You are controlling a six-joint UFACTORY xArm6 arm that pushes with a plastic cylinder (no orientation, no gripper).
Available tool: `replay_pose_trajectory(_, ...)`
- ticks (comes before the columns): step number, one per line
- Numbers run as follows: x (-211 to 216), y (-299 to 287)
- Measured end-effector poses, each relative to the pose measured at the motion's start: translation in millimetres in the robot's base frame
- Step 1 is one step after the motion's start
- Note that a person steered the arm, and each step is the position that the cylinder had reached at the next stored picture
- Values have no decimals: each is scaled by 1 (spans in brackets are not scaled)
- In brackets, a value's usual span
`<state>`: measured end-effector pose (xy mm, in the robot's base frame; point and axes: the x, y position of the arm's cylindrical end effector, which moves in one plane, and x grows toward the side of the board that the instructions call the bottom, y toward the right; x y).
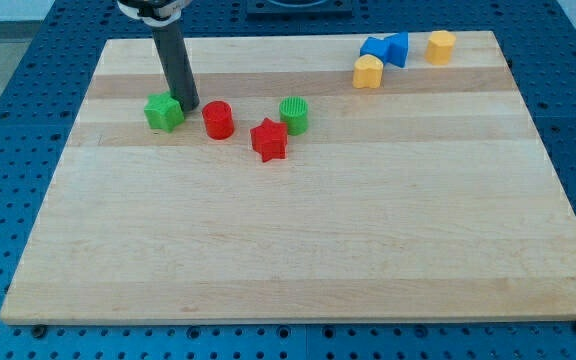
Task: Push the red circle along with red star to the center
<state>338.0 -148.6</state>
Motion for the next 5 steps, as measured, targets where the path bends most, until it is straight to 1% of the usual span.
replay_pose_trajectory(1, 13, 12)
replay_pose_trajectory(3, 25, 18)
replay_pose_trajectory(5, 28, 69)
